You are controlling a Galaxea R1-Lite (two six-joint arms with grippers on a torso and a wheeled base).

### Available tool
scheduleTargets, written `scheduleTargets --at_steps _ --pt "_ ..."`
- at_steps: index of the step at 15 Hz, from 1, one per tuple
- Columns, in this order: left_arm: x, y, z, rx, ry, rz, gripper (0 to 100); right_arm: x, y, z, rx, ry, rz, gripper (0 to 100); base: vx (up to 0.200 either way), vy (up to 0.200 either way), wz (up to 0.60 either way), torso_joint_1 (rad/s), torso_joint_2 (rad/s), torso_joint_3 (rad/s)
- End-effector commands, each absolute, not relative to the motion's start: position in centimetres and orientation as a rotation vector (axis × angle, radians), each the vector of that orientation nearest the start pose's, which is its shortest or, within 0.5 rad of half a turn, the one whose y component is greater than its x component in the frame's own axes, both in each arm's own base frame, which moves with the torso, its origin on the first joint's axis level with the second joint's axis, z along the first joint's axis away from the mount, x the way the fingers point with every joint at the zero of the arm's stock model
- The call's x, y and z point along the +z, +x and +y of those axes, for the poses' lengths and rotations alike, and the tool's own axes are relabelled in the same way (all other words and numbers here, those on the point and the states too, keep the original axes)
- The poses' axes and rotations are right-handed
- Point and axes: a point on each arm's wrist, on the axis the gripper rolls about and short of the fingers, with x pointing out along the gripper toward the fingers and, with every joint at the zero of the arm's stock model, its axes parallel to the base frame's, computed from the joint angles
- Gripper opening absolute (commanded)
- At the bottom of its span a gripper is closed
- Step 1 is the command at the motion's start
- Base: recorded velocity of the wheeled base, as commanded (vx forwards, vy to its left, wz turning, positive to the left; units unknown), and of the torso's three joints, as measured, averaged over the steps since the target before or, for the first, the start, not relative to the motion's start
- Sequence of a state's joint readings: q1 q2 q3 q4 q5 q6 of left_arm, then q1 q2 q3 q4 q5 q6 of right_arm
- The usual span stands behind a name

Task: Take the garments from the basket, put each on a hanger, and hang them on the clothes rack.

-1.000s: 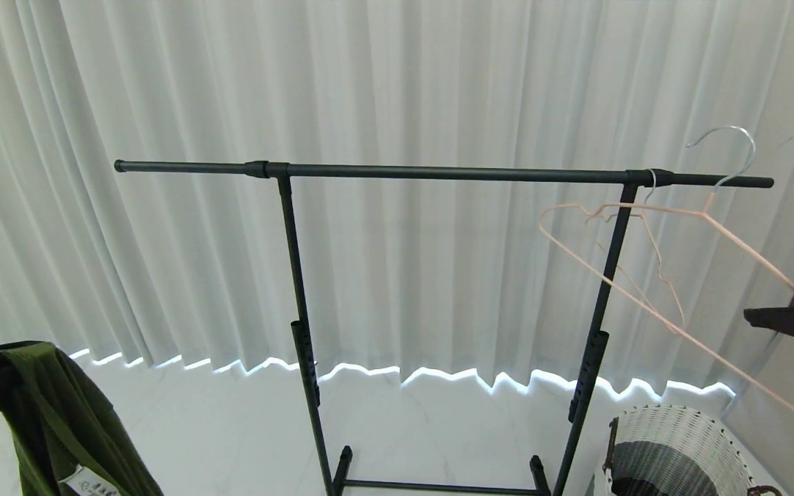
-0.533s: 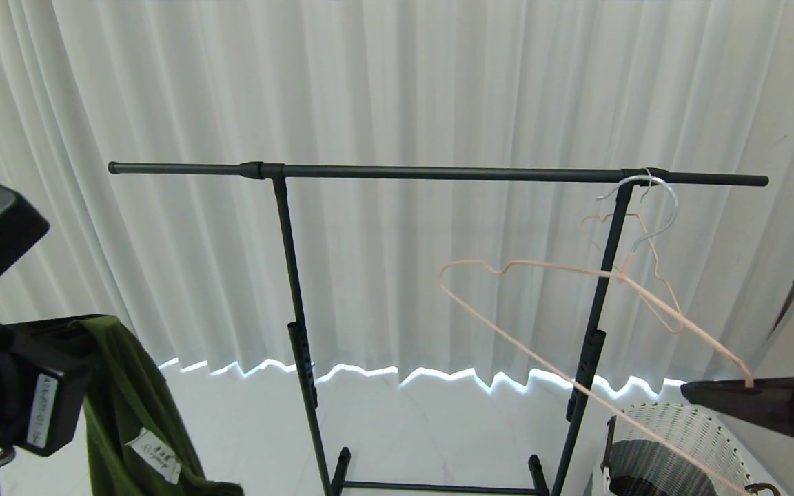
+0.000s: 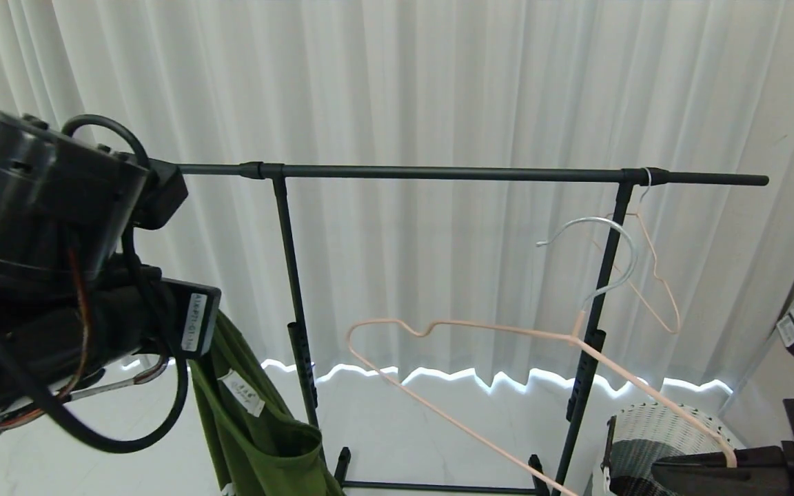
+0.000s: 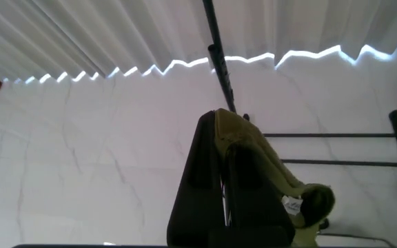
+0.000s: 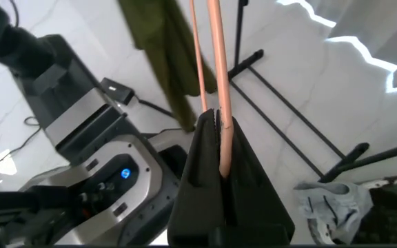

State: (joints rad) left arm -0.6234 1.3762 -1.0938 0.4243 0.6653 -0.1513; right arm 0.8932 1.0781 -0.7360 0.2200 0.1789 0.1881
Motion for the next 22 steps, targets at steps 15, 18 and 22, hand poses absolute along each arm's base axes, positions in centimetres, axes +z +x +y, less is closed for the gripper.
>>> scheduleTargets --at_steps 15,18,22 --pt "25.1 20.2 -12.8 0.104 0.239 0.578 0 21.7 10.1 16.9 1.052 0.008 0.615 0 0.0 0.0 0.0 0.0 0.0 0.0" --pt "24.8 20.4 -13.0 0.106 0.244 0.587 0 21.8 9.9 17.0 1.068 0.007 0.61 0 0.0 0.0 0.0 0.0 0.0 0.0" --pt "24.6 20.9 -13.3 0.132 0.259 0.586 0 22.0 9.9 17.2 1.077 0.008 0.603 0 0.0 0.0 0.0 0.0 0.0 0.0"
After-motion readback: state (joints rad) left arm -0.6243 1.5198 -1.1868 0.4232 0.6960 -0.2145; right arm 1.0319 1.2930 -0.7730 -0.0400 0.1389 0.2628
